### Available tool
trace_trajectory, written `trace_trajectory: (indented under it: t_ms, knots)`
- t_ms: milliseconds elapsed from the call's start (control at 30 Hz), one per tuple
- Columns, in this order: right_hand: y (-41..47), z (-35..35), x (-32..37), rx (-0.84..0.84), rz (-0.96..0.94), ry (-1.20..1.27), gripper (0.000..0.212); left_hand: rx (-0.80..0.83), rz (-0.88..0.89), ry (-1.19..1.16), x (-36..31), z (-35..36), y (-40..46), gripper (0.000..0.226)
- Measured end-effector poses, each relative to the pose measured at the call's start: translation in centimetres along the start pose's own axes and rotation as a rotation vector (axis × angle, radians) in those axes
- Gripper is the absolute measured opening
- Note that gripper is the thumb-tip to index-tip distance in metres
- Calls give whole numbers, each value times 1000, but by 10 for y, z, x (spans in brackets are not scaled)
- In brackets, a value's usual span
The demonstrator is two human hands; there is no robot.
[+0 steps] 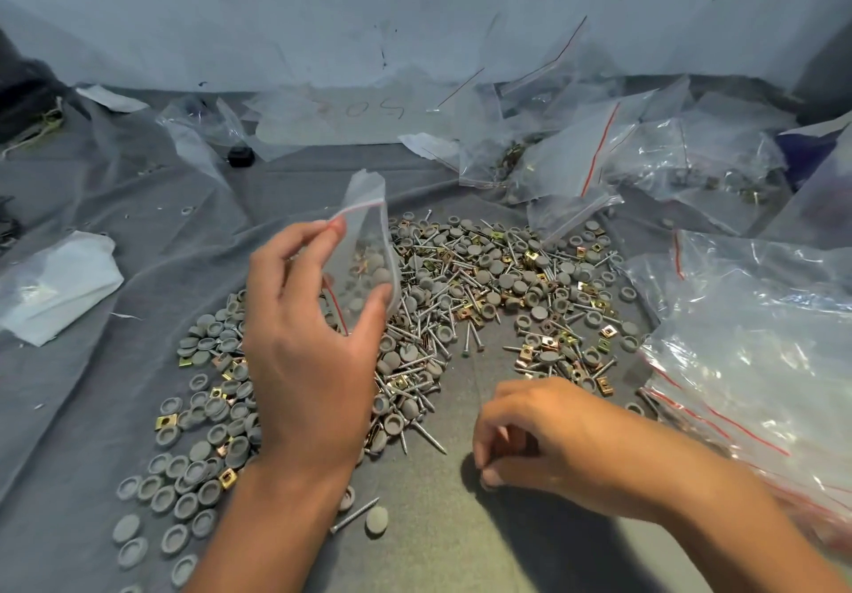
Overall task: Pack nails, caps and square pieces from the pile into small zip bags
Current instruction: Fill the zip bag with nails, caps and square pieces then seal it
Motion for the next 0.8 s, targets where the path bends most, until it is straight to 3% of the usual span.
trace_trajectory:
  t_ms: [67,167,267,333,567,800]
  knots:
    - [2,5,-4,11,6,-80,23,-30,-86,-80,-2,-1,-1,64]
    - [4,11,-6,18,25,-29,15,-62,-267,-244,-2,-1,0,61]
    - [13,16,1,-234,82,38,12,-101,-460,-460,4,1,2,57]
    - [22,24,12,-383,87,76,11,-118,-494,-483,7,0,3,55]
    - [46,52,29,-548,25,18,13,-20,-31,-12,-2,-4,4,61]
    - [41,43,22,-626,-34,185,21,135,-62,42,1,-2,6,65]
Point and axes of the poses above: each hand's wrist, its own y-axis towards the middle knuckle, its own z-axis out of the palm, x = y × z, the point moved 2 cm from there along y, towards the middle knuckle, and after that the axes turned 6 degrees about -z, right-handed, at the moved point
